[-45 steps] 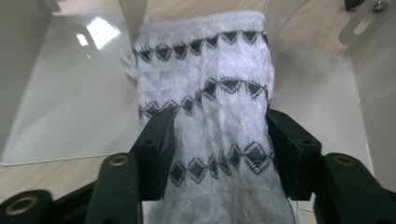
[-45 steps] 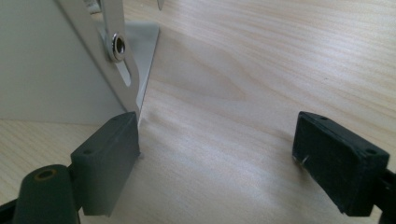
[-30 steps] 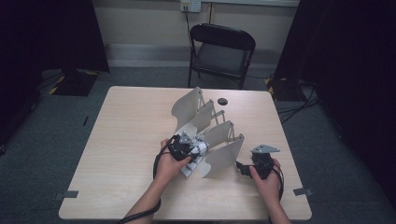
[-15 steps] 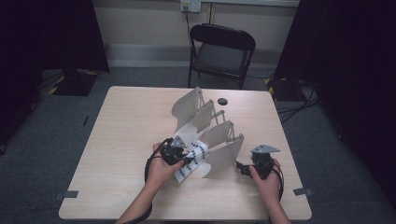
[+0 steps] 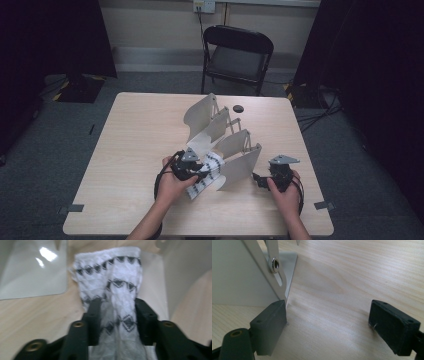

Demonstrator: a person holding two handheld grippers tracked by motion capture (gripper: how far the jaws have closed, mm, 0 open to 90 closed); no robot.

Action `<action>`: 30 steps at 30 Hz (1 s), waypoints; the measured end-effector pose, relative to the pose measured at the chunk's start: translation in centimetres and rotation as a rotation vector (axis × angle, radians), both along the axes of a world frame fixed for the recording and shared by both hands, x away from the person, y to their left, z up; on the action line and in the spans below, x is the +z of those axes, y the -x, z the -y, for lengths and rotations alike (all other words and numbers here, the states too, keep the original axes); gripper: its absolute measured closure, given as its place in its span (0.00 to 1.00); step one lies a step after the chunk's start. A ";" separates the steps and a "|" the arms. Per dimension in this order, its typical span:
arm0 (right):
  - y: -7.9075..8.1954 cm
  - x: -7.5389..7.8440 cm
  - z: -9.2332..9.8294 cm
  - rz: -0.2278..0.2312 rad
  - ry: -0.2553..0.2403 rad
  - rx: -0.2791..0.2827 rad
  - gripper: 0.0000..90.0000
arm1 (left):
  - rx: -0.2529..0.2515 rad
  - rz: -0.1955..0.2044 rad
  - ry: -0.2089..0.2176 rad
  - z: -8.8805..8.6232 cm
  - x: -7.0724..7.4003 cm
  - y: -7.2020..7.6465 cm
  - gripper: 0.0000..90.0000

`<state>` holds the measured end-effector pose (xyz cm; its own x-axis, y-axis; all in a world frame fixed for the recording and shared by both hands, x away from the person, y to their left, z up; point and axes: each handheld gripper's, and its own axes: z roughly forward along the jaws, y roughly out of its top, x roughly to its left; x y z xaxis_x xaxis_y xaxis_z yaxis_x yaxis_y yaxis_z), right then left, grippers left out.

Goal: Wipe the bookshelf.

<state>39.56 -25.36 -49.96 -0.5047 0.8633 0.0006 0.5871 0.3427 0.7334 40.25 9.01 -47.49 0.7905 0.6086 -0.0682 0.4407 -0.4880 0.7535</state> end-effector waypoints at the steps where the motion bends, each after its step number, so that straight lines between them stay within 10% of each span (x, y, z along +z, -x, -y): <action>1: 0.0 0.0 0.0 0.000 0.000 0.000 0.16 | 0.017 0.009 0.002 0.1 -0.1 -0.2 0.54; 12: 0.0 0.0 0.0 0.000 0.001 0.000 0.16 | 0.038 0.003 -0.034 1.4 -1.6 -0.4 0.43; 21: 0.0 0.0 0.0 0.001 0.001 -0.001 0.16 | -0.035 -0.013 -0.045 1.4 -1.4 -0.1 0.77; 30: 0.0 0.0 0.0 0.000 0.001 -0.001 0.16 | -0.052 -0.038 -0.015 0.9 -0.6 0.4 0.83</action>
